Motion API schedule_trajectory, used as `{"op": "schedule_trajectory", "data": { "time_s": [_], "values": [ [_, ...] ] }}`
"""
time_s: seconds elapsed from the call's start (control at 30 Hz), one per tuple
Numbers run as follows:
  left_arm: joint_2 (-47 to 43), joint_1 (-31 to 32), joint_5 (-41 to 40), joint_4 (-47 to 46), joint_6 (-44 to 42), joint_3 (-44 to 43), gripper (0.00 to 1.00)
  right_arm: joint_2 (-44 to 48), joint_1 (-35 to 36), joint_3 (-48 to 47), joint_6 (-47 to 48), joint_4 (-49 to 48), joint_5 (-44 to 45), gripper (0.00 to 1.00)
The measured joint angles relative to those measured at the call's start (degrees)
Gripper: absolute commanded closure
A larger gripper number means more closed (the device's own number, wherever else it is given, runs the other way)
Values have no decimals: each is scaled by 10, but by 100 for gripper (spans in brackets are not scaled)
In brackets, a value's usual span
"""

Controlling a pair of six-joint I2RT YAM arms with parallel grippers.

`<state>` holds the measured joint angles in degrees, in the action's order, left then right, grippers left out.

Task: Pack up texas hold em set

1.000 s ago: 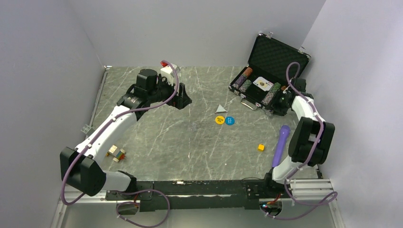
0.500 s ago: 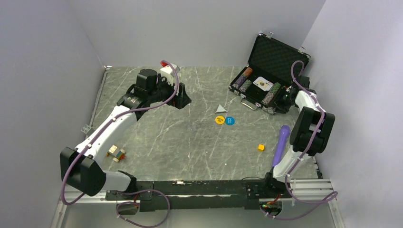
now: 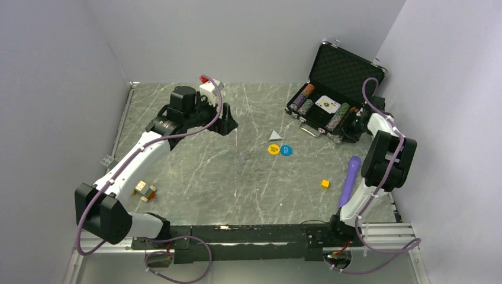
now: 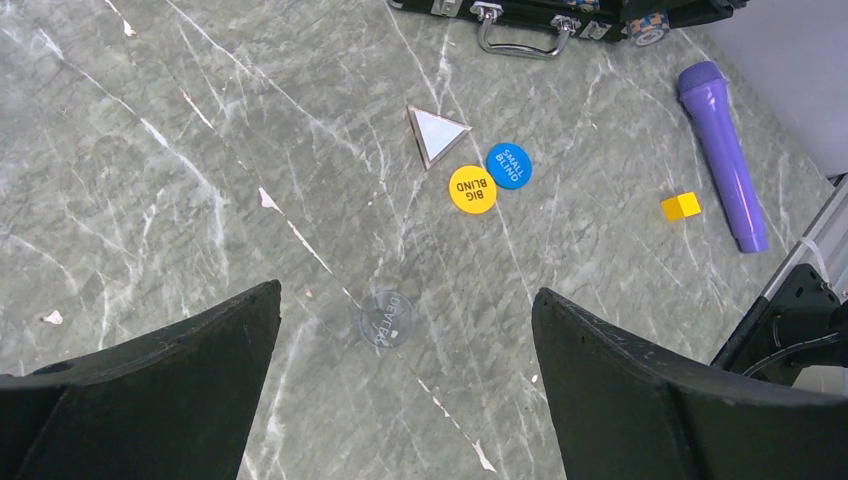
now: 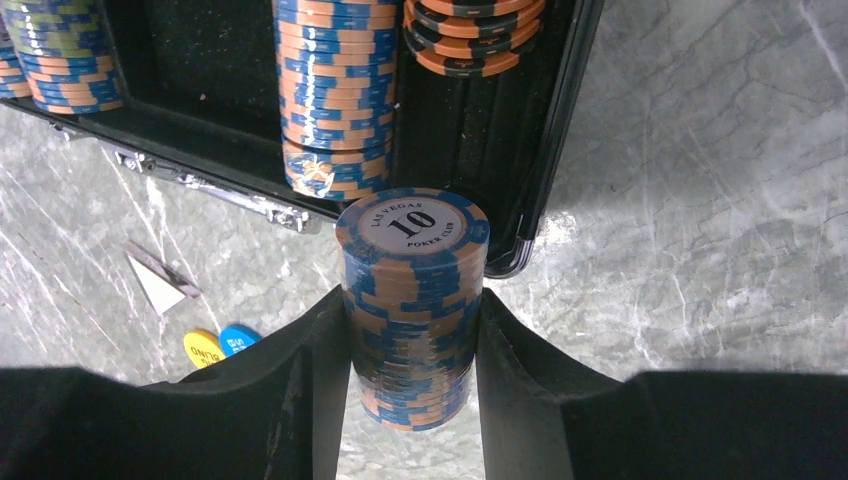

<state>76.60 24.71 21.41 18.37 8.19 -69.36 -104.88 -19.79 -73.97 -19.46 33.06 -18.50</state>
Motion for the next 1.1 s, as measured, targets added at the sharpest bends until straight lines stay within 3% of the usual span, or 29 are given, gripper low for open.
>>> {"op": "schedule_trajectory", "data": {
  "time_s": [1.1],
  "values": [
    [0,0,-14,-1,-9,4,1,-89,-38,-111,-14,76,-37,100]
  ]
}}
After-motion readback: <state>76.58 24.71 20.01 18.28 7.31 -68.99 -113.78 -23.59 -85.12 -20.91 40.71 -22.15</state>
